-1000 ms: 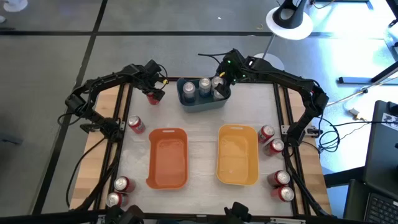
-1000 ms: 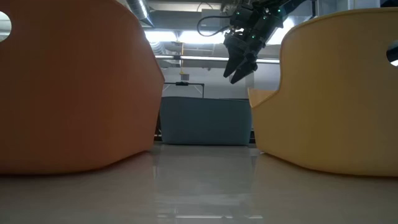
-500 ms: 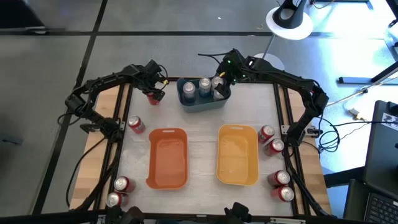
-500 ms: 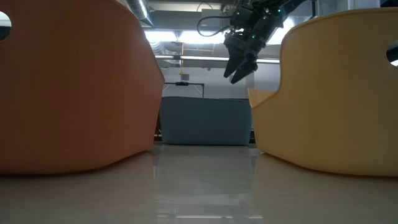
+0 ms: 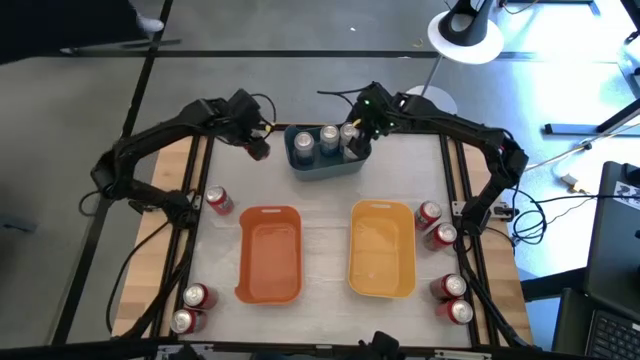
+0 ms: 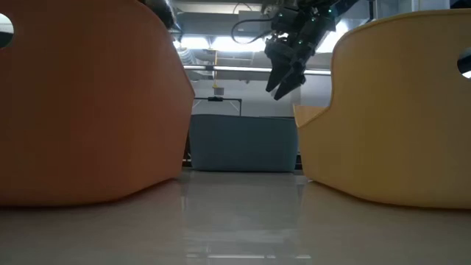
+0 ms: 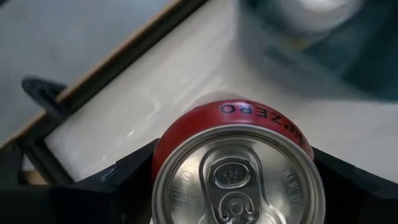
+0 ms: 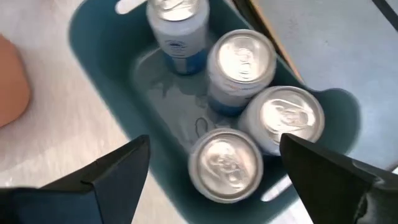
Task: Sort soda cans
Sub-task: Put the top left red-black soda can into the orange bin, then put the bottom left red-black soda can into the orange bin
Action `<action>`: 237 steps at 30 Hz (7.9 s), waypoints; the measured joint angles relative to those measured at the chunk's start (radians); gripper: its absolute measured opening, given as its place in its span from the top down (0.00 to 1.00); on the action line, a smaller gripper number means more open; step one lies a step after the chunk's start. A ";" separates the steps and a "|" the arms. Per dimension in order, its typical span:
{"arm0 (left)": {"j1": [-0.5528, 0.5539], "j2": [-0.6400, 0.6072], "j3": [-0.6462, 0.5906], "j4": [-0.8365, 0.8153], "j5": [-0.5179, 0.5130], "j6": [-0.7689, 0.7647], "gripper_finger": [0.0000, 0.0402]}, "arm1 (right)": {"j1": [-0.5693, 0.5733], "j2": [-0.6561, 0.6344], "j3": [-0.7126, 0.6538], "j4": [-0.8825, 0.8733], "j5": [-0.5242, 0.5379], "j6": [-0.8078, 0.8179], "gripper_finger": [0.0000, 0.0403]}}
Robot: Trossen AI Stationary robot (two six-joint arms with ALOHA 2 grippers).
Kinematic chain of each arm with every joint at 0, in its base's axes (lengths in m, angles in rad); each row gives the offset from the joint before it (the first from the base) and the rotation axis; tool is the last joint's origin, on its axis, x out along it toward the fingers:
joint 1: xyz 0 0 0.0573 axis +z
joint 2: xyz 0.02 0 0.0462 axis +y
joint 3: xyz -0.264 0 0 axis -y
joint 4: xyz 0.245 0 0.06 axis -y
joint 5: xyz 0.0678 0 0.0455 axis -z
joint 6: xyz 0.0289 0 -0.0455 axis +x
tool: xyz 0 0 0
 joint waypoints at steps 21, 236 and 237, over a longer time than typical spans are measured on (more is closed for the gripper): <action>-0.715 -0.111 0.179 -0.223 -0.068 -0.428 0.26 | 0.250 -0.001 0.000 -0.037 0.004 0.164 0.12; -1.429 0.014 0.247 -0.483 -0.116 -1.418 0.26 | 0.741 -0.009 0.000 -0.057 0.598 0.347 0.12; -1.408 0.018 0.246 -0.481 -0.118 -1.387 0.26 | 0.741 -0.009 0.000 -0.057 0.597 0.347 0.12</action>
